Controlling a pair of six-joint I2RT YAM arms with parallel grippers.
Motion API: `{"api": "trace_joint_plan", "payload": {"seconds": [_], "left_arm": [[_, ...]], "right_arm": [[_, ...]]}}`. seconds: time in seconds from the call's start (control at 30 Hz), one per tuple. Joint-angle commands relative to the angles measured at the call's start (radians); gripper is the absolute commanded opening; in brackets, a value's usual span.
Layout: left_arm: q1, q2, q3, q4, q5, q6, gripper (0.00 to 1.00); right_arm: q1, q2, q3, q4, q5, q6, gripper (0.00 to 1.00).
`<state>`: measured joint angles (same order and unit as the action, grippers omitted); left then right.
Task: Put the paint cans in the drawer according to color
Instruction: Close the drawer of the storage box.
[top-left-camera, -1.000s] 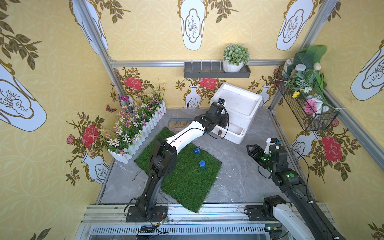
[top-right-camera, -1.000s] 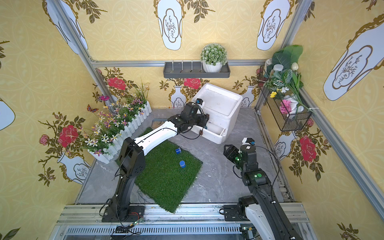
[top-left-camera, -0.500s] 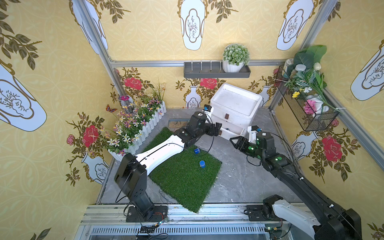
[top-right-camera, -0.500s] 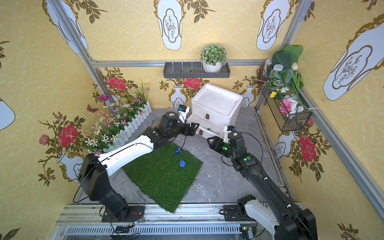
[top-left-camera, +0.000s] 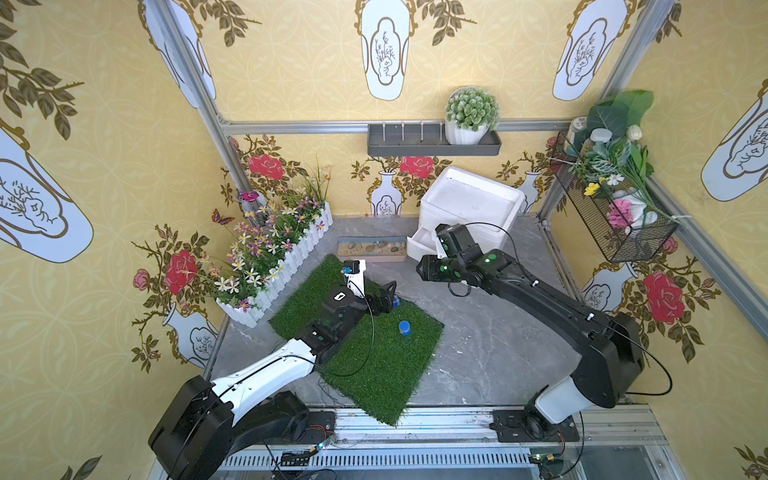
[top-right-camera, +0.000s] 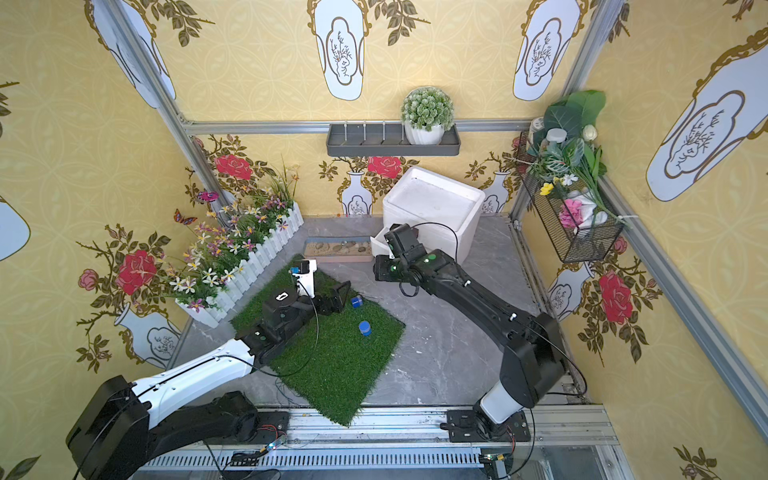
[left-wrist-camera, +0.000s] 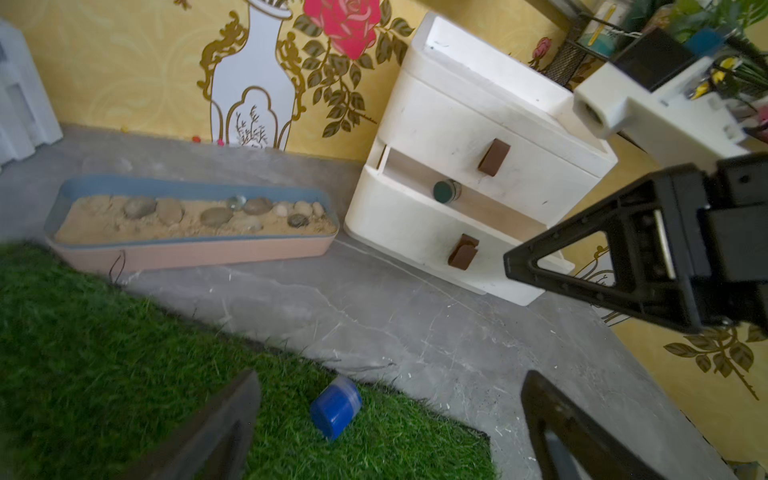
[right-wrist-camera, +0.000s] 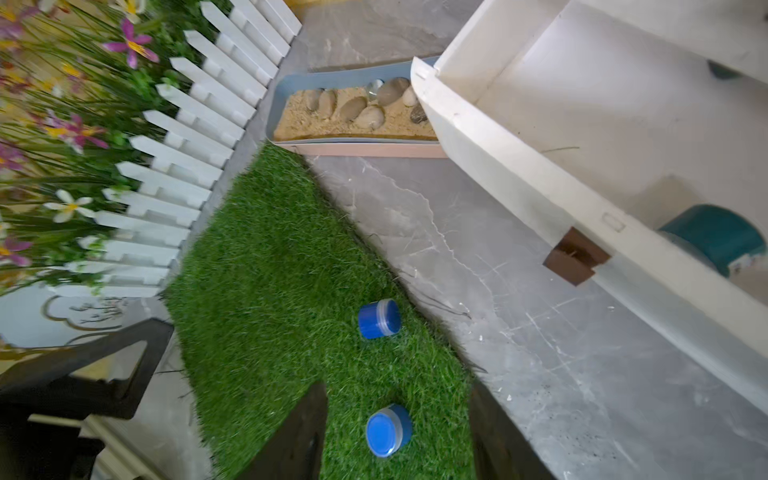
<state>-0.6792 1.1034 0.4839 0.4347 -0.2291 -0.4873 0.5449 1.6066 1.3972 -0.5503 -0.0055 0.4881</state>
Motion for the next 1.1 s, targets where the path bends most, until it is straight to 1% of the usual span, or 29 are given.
{"api": "trace_joint_plan", "payload": {"seconds": [0.0,0.1,0.17,0.33,0.5,0.57,0.73,1.07], "left_arm": [[0.013,-0.016,-0.047,0.078,-0.017,-0.106,1.00],[0.023,-0.020,-0.055,0.074,-0.022,-0.119,1.00],[0.026,-0.019,-0.052,0.066,-0.027,-0.119,1.00],[0.031,-0.011,-0.044,0.059,-0.025,-0.119,1.00],[0.032,-0.007,-0.035,0.047,-0.019,-0.119,1.00],[0.032,-0.008,-0.031,0.038,-0.019,-0.119,1.00],[0.032,-0.020,-0.028,0.021,-0.019,-0.120,1.00],[0.033,-0.024,-0.013,-0.010,-0.010,-0.127,1.00]], "right_arm": [[0.016,0.074,0.082,-0.149,0.129,-0.081,0.49],[0.021,0.133,0.138,-0.203,0.194,-0.108,0.41],[0.021,0.174,0.170,-0.234,0.246,-0.131,0.33],[0.020,0.252,0.231,-0.282,0.382,-0.199,0.27],[0.012,0.340,0.312,-0.335,0.530,-0.272,0.23],[0.005,0.366,0.337,-0.350,0.571,-0.288,0.22],[-0.021,0.398,0.358,-0.328,0.700,-0.333,0.22],[-0.092,0.442,0.394,-0.286,0.784,-0.395,0.24]]}}
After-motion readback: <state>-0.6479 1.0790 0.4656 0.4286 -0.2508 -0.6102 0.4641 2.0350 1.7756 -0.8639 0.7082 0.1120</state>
